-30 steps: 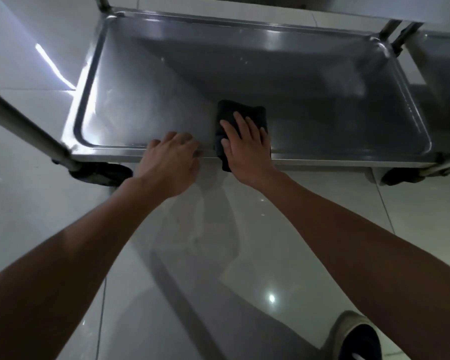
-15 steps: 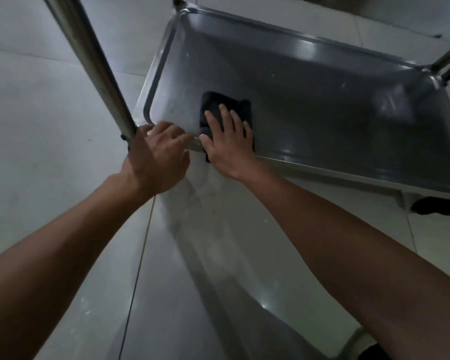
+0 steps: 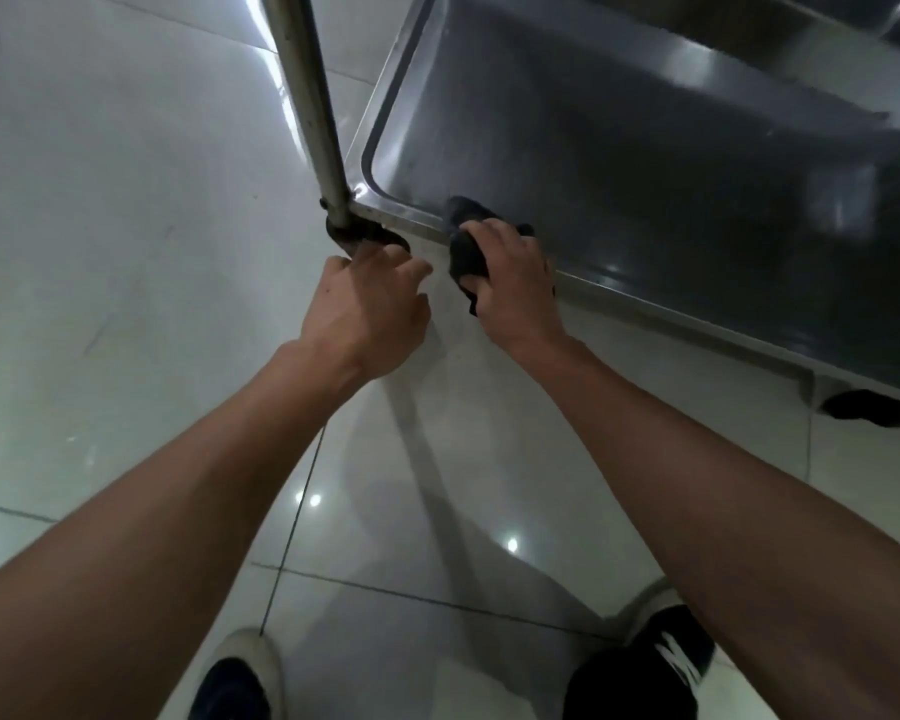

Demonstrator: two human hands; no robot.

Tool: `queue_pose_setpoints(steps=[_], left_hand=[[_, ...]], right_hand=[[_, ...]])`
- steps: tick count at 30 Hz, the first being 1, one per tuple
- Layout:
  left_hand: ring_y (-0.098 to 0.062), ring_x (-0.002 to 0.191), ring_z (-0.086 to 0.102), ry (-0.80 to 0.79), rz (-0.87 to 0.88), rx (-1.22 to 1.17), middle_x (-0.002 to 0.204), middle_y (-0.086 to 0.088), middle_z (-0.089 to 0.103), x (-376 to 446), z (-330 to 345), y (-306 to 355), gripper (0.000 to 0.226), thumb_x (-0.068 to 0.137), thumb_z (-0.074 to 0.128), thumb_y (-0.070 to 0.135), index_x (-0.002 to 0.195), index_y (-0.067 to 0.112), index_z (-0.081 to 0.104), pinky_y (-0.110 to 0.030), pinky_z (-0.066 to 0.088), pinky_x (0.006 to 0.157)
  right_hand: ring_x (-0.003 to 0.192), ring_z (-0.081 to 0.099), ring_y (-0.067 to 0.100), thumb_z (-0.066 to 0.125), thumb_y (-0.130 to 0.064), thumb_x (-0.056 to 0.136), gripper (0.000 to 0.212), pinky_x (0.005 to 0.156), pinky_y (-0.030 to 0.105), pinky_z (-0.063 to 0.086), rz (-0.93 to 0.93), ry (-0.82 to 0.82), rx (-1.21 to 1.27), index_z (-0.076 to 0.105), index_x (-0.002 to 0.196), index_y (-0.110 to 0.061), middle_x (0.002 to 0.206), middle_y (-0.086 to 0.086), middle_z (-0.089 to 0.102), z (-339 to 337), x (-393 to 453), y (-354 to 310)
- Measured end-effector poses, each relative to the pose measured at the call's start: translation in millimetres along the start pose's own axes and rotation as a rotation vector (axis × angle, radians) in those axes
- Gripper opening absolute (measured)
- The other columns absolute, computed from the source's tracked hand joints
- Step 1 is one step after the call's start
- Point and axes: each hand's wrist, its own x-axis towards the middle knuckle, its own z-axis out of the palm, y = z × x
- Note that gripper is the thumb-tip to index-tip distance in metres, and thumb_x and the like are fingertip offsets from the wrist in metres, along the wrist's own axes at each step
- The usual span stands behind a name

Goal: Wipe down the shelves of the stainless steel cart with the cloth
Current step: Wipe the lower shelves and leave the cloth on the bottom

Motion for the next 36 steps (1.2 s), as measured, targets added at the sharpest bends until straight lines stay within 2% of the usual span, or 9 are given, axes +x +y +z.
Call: queue_pose_setpoints(steps=[5, 7, 15, 19, 21, 25, 30, 33, 36], left_hand=[[-0.025, 0.122, 0.053, -0.055, -0.031, -0.067, 0.134, -0.003, 0.060, -59, -53, 34, 0.042, 0.097, 0.049, 0.031, 0.137, 0.022, 0.057, -0.044, 0.047, 0.099], [-0.025, 0.125, 0.051, -0.076, -0.044, -0.084, 0.137, -0.003, 0.059, -78, -85, 49, 0.043, 0.098, 0.048, 0.032, 0.139, 0.022, 0.056, -0.043, 0.044, 0.099], [-0.029, 0.129, 0.048, -0.206, 0.002, -0.144, 0.144, -0.004, 0.053, -148, -277, 147, 0.045, 0.101, 0.047, 0.033, 0.144, 0.022, 0.050, -0.047, 0.043, 0.104], [-0.030, 0.122, 0.055, -0.190, 0.150, -0.164, 0.138, -0.004, 0.058, -162, -361, 209, 0.043, 0.098, 0.053, 0.029, 0.139, 0.019, 0.055, -0.048, 0.047, 0.097], [-0.026, 0.128, 0.050, -0.214, 0.204, -0.138, 0.141, 0.000, 0.055, -165, -393, 244, 0.045, 0.099, 0.050, 0.033, 0.143, 0.023, 0.050, -0.046, 0.043, 0.103], [-0.020, 0.137, 0.041, -0.213, 0.304, -0.139, 0.148, 0.003, 0.049, -161, -443, 322, 0.047, 0.102, 0.046, 0.035, 0.147, 0.026, 0.043, -0.043, 0.035, 0.113], [-0.016, 0.140, 0.036, -0.208, 0.482, -0.059, 0.150, 0.008, 0.044, -159, -482, 435, 0.047, 0.103, 0.043, 0.038, 0.149, 0.030, 0.039, -0.038, 0.029, 0.113], [-0.017, 0.137, 0.041, -0.205, 0.604, 0.003, 0.147, 0.007, 0.049, -153, -491, 509, 0.047, 0.101, 0.047, 0.037, 0.147, 0.029, 0.042, -0.040, 0.033, 0.112], [-0.018, 0.132, 0.047, -0.174, 0.616, -0.006, 0.141, 0.006, 0.055, -137, -498, 575, 0.044, 0.098, 0.052, 0.033, 0.142, 0.028, 0.050, -0.040, 0.039, 0.106]], right_hand=[[0.132, 0.046, 0.029, 0.068, -0.016, 0.089, 0.055, 0.107, 0.054, 0.038, 0.116, -0.032, 0.259, 0.050, 0.140, -0.023, 0.146, 0.001, 0.050, -80, -82, -33], [0.129, 0.047, 0.029, 0.069, -0.014, 0.087, 0.056, 0.107, 0.052, 0.039, 0.122, -0.009, 0.314, 0.052, 0.139, -0.021, 0.144, 0.002, 0.052, -124, -111, -53], [0.131, 0.044, 0.028, 0.066, -0.016, 0.092, 0.058, 0.113, 0.044, 0.033, 0.145, -0.026, 0.249, 0.045, 0.147, -0.018, 0.151, 0.005, 0.043, -339, -205, -120], [0.134, 0.040, 0.025, 0.062, -0.019, 0.096, 0.056, 0.115, 0.042, 0.031, 0.219, 0.021, 0.238, 0.042, 0.149, -0.020, 0.155, 0.003, 0.039, -448, -256, -137], [0.133, 0.039, 0.023, 0.061, -0.018, 0.096, 0.056, 0.114, 0.040, 0.030, 0.271, 0.057, 0.242, 0.042, 0.149, -0.022, 0.155, 0.000, 0.039, -497, -282, -139], [0.132, 0.039, 0.020, 0.061, -0.019, 0.097, 0.054, 0.114, 0.031, 0.026, 0.400, 0.152, 0.278, 0.045, 0.148, -0.024, 0.154, -0.002, 0.040, -578, -325, -121], [0.138, 0.033, 0.013, 0.061, -0.020, 0.098, 0.055, 0.118, 0.040, 0.029, 0.495, 0.288, 0.416, 0.042, 0.148, -0.031, 0.153, -0.008, 0.040, -668, -368, -74], [0.137, 0.033, 0.013, 0.060, -0.021, 0.099, 0.054, 0.116, 0.043, 0.031, 0.512, 0.350, 0.423, 0.041, 0.149, -0.029, 0.154, -0.007, 0.039, -714, -384, -30], [0.137, 0.034, 0.015, 0.060, -0.022, 0.098, 0.054, 0.116, 0.043, 0.031, 0.522, 0.385, 0.412, 0.042, 0.149, -0.027, 0.154, -0.006, 0.040, -755, -395, 17]])
